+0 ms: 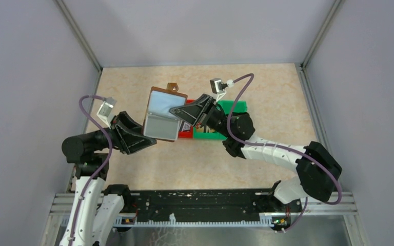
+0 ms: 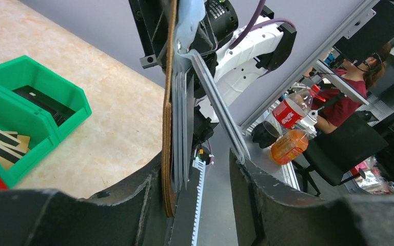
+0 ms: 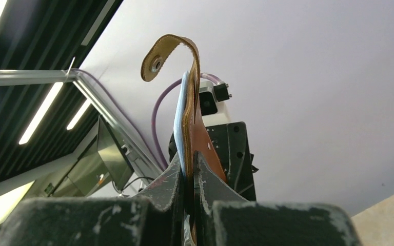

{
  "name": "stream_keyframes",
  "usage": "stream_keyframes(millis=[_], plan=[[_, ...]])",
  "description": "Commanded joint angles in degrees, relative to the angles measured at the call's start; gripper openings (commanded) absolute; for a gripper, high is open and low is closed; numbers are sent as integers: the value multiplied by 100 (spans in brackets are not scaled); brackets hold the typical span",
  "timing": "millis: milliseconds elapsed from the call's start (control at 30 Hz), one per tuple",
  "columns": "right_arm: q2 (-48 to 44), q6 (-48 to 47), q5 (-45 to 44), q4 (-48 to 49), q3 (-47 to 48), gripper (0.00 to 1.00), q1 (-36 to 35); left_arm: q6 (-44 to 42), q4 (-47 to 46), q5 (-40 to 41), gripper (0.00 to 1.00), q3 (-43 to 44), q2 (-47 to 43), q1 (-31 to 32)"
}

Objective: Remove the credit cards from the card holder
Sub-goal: Remove the credit card from the card holder.

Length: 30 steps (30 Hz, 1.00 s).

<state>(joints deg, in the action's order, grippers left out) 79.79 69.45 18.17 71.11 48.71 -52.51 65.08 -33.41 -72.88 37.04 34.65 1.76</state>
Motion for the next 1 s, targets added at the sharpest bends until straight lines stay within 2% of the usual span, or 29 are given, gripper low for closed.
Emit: stream_keyframes(millis=[0,233,467,967], plan=[[98,-204,-556,744,-20,0,-198,224,-361,-46,49,-6,-57,17],[221,-285,-757,1115,-103,0,-343,-107,264,252,45,60,-73,17],[172,-251,-695,1175,-164,0,-341,-252,513,342,39,103,-38,18],[219,-284,-465,1051,-286,0,-348,-319,641,393,39,402,-29,17]])
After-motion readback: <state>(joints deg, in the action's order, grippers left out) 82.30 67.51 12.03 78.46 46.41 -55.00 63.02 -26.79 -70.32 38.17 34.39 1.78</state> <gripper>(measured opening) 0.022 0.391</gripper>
